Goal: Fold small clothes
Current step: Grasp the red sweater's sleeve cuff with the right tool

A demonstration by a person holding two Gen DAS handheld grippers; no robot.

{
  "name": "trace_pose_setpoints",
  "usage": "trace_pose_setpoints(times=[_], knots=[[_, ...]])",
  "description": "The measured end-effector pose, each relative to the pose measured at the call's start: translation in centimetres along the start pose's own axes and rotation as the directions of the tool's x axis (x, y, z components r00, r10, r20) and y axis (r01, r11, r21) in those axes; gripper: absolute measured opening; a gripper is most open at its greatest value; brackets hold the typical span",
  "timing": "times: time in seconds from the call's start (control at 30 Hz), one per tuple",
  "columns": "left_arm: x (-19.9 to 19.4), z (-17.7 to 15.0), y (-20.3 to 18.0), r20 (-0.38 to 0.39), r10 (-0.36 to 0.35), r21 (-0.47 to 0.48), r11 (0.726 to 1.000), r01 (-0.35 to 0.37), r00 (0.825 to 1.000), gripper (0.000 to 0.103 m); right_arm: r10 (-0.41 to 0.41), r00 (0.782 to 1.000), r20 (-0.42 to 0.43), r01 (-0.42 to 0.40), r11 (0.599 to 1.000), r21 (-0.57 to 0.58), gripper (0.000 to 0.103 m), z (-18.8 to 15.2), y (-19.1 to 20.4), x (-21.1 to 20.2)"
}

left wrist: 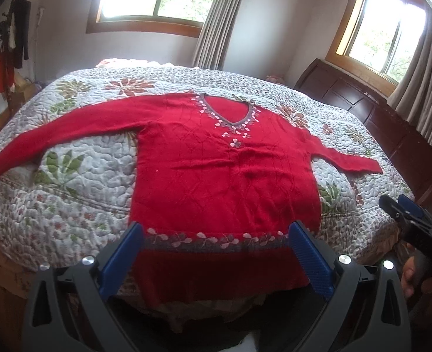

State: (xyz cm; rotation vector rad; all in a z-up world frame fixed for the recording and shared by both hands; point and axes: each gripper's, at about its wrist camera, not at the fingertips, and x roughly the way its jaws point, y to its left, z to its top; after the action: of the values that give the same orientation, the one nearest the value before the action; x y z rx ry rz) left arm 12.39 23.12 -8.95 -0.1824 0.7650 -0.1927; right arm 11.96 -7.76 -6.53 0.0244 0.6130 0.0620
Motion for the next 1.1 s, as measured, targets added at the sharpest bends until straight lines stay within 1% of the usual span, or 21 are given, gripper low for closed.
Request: trace_pose_setpoints(times=[0.03,0.07,0.1,0.13,0.17,0.2,0.23,0.27,0.3,0.33,0.4,0.47,0.5,0.57,0.6,0.63,0.73,0.77,0.8,0.97,1.1], knots=[[0.9,0.2,-0.5,-0.006,-0.004,0.012,1.000,0.004,1.000,0.099,0.016,1.000,-0.006,-0.016,1.000,0.021,0.100,0.2,-1.5,1.1],[1.9,0.4,-0.9,-0.028,-0.022,0.019,1.000,0.023,0.999,0.099,0.007,0.999,-0.035,-0.005,0.999,0.043,0.100,0.6,-3.1,2.4],[2.9,0.6,-1.2,-0.066,-0.047,0.011,0.999,0.048,0.997,0.099,0.001,0.998,-0.057,0.003,0.998,0.067,0.100,0.9,-4.8,3.6],[4.1,0.8,-1.4,-0.103,-0.073,-0.008,0.997,0.072,0.992,0.099,-0.003,0.998,-0.066,0.010,0.995,0.101,0.095,1.3,-7.0,4.6],[5.0,1.0,-1.5,-0.118,-0.090,-0.033,0.996,0.086,0.989,0.099,-0.021,0.997,-0.076,0.031,0.990,0.139,0.087,1.7,-9.5,5.7],[5.8,1.1,-1.6,-0.118,-0.094,-0.054,0.995,0.088,0.988,0.099,-0.031,0.995,-0.095,0.047,0.984,0.174,0.062,2.0,-11.9,6.8],[6.5,1.2,-1.7,-0.108,-0.092,-0.067,0.994,0.086,0.990,0.099,-0.032,0.992,-0.126,0.059,0.975,0.216,0.046,2.5,-14.7,8.1],[7.0,1.4,-1.9,-0.097,-0.088,-0.065,0.995,0.082,0.991,0.099,-0.035,0.988,-0.150,0.074,0.963,0.260,0.043,2.7,-17.4,9.2],[7.4,1.5,-2.2,-0.089,-0.080,-0.052,0.996,0.075,0.993,0.099,-0.033,0.986,-0.161,0.083,0.945,0.315,0.042,3.0,-20.4,10.0],[7.8,1.7,-2.6,-0.079,-0.074,-0.034,0.997,0.072,0.994,0.099,-0.014,0.988,-0.151,0.072,0.921,0.383,0.036,3.2,-23.5,10.7],[8.2,1.9,-3.0,-0.067,-0.080,-0.018,0.997,0.079,0.995,0.099,0.021,0.992,-0.124,0.046,0.855,0.516,0.035,3.6,-29.5,11.9],[8.7,2.1,-3.1,-0.066,-0.095,-0.021,0.995,0.094,0.993,0.099,0.059,0.996,-0.059,-0.006,0.755,0.656,0.039,3.7,-35.5,12.9],[9.1,2.2,-3.1,-0.072,-0.100,-0.028,0.995,0.098,0.992,0.099,0.065,0.997,-0.034,-0.020,0.693,0.721,0.045,3.5,-38.3,13.5],[9.7,2.5,-2.9,-0.091,-0.109,-0.048,0.993,0.105,0.990,0.099,0.086,0.996,0.020,-0.064,0.546,0.836,0.045,2.8,-43.3,14.6],[10.1,2.6,-2.8,-0.099,-0.108,-0.059,0.993,0.103,0.989,0.099,0.081,0.996,0.042,-0.076,0.485,0.871,0.045,2.6,-45.2,15.0],[10.5,2.7,-2.7,-0.106,-0.107,-0.069,0.993,0.100,0.989,0.099,0.068,0.996,0.052,-0.077,0.441,0.894,0.045,2.4,-46.8,15.4],[11.2,2.8,-2.7,-0.119,-0.111,-0.086,0.991,0.101,0.987,0.099,0.037,0.998,0.042,-0.053,0.354,0.934,0.045,2.0,-49.9,16.7],[11.4,2.8,-2.7,-0.121,-0.114,-0.086,0.991,0.104,0.986,0.099,0.040,0.999,0.035,-0.047,0.339,0.940,0.045,2.0,-50.4,17.2],[11.5,2.9,-2.8,-0.122,-0.115,-0.083,0.991,0.106,0.986,0.099,0.029,0.999,0.018,-0.027,0.340,0.940,0.043,2.1,-50.8,17.5],[12.2,3.0,-3.1,-0.126,-0.124,-0.078,0.990,0.114,0.984,0.099,-0.027,0.999,-0.027,0.035,0.377,0.926,0.043,3.3,-51.1,18.8],[12.3,2.8,-2.8,-0.128,-0.130,-0.086,0.989,0.120,0.983,0.099,-0.056,0.998,-0.033,0.051,0.376,0.925,0.042,3.8,-51.1,19.4]])
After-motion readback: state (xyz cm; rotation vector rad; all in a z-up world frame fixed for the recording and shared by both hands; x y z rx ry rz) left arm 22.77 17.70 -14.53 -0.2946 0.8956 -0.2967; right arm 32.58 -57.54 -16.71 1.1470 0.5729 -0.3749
